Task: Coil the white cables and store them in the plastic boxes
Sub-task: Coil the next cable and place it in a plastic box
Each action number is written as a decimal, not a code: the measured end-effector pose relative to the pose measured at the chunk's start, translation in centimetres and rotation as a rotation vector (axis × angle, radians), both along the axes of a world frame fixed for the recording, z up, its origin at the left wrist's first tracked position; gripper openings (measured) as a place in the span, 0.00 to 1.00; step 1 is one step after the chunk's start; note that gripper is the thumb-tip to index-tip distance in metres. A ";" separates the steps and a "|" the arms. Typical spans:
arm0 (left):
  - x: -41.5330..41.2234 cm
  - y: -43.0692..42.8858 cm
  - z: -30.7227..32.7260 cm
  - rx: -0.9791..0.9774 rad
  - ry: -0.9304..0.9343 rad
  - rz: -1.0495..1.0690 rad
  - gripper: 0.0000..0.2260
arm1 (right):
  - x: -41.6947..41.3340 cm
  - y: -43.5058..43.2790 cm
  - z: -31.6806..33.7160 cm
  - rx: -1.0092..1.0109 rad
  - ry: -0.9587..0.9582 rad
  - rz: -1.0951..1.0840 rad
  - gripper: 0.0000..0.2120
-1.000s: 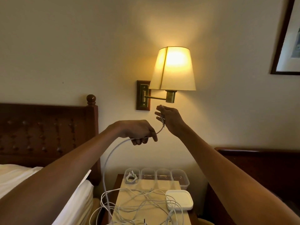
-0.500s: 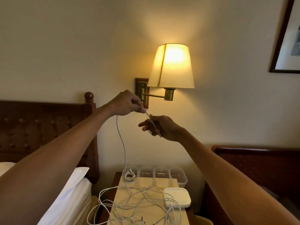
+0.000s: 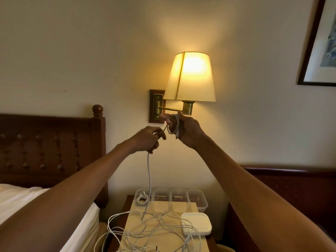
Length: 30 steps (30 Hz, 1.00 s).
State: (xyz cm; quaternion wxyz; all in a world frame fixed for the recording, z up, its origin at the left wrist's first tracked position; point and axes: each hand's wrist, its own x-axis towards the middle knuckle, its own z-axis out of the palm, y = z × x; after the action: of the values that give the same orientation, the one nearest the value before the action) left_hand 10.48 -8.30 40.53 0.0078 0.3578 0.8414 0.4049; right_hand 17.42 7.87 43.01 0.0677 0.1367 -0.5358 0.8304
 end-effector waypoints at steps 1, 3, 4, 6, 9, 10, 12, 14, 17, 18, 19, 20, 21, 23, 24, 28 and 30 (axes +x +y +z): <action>0.3 0.3 -0.2 -0.020 -0.024 -0.018 0.10 | -0.2 0.0 -0.1 0.009 0.019 -0.017 0.22; 1.0 0.6 -0.2 -0.072 -0.088 -0.049 0.10 | -0.6 0.0 -0.4 0.050 0.059 -0.066 0.22; 1.3 0.7 -0.2 -0.099 -0.131 -0.067 0.10 | -1.0 0.0 -0.6 0.058 0.074 -0.096 0.22; 2.0 0.6 0.0 -0.160 -0.210 -0.118 0.10 | -1.6 0.1 -0.6 0.063 0.094 -0.180 0.21; 3.2 0.5 0.7 -0.266 -0.239 -0.166 0.12 | -2.0 0.5 -0.4 0.153 0.112 -0.343 0.16; 3.6 0.5 1.1 -0.289 -0.201 -0.163 0.12 | -2.1 0.6 -0.4 0.217 0.112 -0.392 0.15; 3.9 0.3 2.3 -0.317 -0.068 -0.148 0.12 | -2.0 0.8 -0.7 0.395 0.097 -0.490 0.17; 3.8 -0.1 3.7 -0.329 0.081 -0.154 0.12 | -1.7 1.0 -1.3 0.551 0.087 -0.525 0.21; 3.5 -0.6 5.4 -0.337 0.255 -0.141 0.10 | -1.4 1.4 -2.1 0.650 0.050 -0.457 0.20; 3.4 -0.7 5.8 -0.326 0.287 -0.132 0.09 | -1.3 1.3 -2.2 0.686 0.030 -0.423 0.20; 3.3 -0.9 6.0 -0.307 0.313 -0.119 0.09 | -1.3 1.2 -2.2 0.729 0.011 -0.387 0.21; 3.1 -1.0 6.2 -0.280 0.339 -0.106 0.08 | -1.3 1.1 -2.2 0.771 -0.004 -0.357 0.21; 2.9 -1.1 6.4 -0.248 0.365 -0.094 0.08 | -1.2 1.0 -2.1 0.804 -0.014 -0.325 0.21; 2.2 -1.5 6.5 -0.172 0.401 -0.082 0.08 | -0.8 0.7 -2.1 0.820 -0.030 -0.248 0.21; 1.8 -1.7 6.5 -0.135 0.402 -0.083 0.07 | -0.6 0.5 -2.0 0.801 -0.041 -0.200 0.21; 0.6 -2.2 5.9 -0.044 0.366 -0.109 0.07 | 0.2 0.3 -1.7 0.647 -0.102 -0.070 0.23; 0.2 -2.1 5.4 -0.008 0.357 -0.108 0.07 | 0.6 0.3 -1.4 0.563 -0.131 -0.016 0.22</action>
State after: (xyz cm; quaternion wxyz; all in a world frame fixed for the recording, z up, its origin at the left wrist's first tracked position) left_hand 10.69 -10.40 45.90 -0.1187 0.4687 0.8105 0.3306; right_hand 17.99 8.15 41.63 -0.0011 0.0921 -0.7497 0.6554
